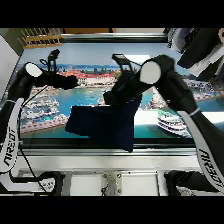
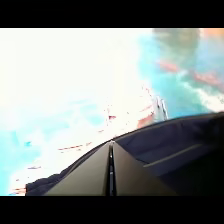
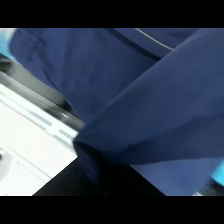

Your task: Fold the clothes and pants, and hang the long-sleeved shirts on hangers.

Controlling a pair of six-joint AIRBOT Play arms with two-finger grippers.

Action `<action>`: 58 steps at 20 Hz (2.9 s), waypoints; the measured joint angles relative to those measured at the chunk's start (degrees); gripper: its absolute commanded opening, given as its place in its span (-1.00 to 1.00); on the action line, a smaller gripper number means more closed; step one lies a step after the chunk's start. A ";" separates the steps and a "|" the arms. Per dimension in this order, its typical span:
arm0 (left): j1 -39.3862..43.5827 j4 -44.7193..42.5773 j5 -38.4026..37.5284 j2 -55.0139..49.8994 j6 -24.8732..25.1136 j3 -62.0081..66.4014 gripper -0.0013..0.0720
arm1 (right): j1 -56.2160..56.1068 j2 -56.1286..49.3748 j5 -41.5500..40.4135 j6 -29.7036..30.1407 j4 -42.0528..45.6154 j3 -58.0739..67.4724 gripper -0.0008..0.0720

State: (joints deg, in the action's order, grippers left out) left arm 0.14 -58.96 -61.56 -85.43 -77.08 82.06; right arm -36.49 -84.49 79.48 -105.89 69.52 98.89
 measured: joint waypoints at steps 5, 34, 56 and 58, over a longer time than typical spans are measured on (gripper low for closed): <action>-5.14 0.00 -1.09 3.96 0.24 0.00 -0.94 | -6.97 -10.08 -14.21 3.91 -4.00 0.02 -0.64; 7.10 0.09 7.37 24.09 0.39 -26.08 -0.94 | 19.23 11.96 -32.41 5.57 -20.61 -58.51 0.99; 7.80 0.26 6.36 24.17 0.17 -26.40 -0.94 | 38.73 7.67 -30.23 27.50 -31.17 -39.58 -0.96; 7.80 0.26 6.25 24.17 0.11 -26.40 -0.94 | 50.27 10.82 -29.90 27.50 -28.30 -39.17 -0.96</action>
State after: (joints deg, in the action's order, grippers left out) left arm 7.94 -58.70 -55.31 -61.25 -76.97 55.66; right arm 13.78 -73.67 49.58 -78.39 41.21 59.72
